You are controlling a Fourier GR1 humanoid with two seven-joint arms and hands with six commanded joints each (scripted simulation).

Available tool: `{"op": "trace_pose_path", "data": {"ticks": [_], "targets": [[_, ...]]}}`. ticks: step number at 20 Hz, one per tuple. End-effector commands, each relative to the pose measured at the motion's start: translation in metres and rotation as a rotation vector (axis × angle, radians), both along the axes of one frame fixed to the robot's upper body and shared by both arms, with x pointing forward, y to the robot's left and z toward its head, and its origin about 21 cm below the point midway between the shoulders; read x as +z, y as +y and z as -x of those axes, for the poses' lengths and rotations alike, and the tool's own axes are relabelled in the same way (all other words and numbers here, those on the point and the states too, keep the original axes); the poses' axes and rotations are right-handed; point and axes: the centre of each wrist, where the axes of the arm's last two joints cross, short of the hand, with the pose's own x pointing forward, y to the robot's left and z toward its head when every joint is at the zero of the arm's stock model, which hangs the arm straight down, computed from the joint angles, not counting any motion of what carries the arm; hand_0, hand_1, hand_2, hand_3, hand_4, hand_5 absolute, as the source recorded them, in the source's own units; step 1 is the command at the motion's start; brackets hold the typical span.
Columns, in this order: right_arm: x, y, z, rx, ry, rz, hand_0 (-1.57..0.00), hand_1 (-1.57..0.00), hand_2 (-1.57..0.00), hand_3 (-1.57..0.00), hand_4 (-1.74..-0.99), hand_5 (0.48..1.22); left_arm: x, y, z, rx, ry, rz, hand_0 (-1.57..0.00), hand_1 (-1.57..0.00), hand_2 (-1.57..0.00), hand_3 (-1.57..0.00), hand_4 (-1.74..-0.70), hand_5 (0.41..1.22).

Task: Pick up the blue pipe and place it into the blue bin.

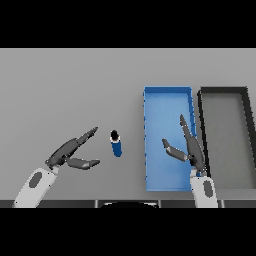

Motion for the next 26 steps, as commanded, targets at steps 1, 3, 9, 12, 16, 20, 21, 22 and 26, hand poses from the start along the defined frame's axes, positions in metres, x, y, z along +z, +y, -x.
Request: {"op": "trace_pose_path", "data": {"ticks": [1,3,9,12,16,20,21,22,26], "targets": [[-0.002,-0.003,0.003,0.005,0.003,-0.007,0.00,0.00,0.00,0.00,-1.217,0.615,-0.002,-0.004,0.002,-0.015,-0.009,-0.004,0.00,0.00,0.00,0.00,-1.18,0.475],[-0.001,-0.001,0.006,0.007,-0.002,-0.015,0.00,0.00,0.00,0.00,-1.223,0.619,-0.008,-0.014,0.003,-0.023,-0.018,-0.002,0.00,0.00,0.00,0.00,-1.19,0.466],[0.002,0.005,0.009,-0.006,-0.002,-0.013,0.00,0.00,0.00,0.00,-1.229,0.621,-0.033,-0.050,-0.005,-0.036,0.044,0.012,0.00,0.00,0.00,0.00,-1.20,0.467],[-0.002,0.002,0.011,-0.012,0.010,-0.007,0.00,0.00,0.00,0.00,-1.212,0.610,-0.040,-0.064,-0.014,-0.041,0.067,0.036,0.00,0.00,0.00,0.00,-1.19,0.469],[-0.003,-0.001,0.013,-0.017,0.003,-0.014,0.00,0.00,0.00,0.00,-1.201,0.605,-0.050,-0.083,-0.025,-0.072,0.042,-0.002,0.00,0.00,0.00,0.00,-1.13,0.462],[-0.003,-0.006,0.008,-0.018,0.016,-0.023,0.00,0.00,0.00,0.00,-1.206,0.606,-0.053,-0.095,-0.032,-0.088,0.049,0.109,0.00,0.00,0.00,0.00,-1.21,0.533],[0.000,-0.009,0.007,-0.018,0.005,-0.020,0.00,0.00,0.00,0.00,-1.204,0.605,-0.057,-0.102,-0.032,-0.084,0.057,0.122,0.00,0.00,-0.04,-0.01,-1.24,0.558],[-0.002,-0.006,0.010,-0.018,0.002,-0.012,0.00,0.00,0.00,0.00,-1.196,0.603,-0.055,-0.107,-0.031,-0.084,0.054,0.144,0.00,-0.04,-0.11,-0.04,-1.27,0.585],[-0.002,-0.002,0.006,-0.023,0.016,-0.028,0.00,0.00,0.00,0.00,-1.196,0.604,-0.060,-0.118,-0.028,-0.046,0.094,0.187,-0.50,-0.68,-0.73,-0.70,-1.42,0.856]]}}
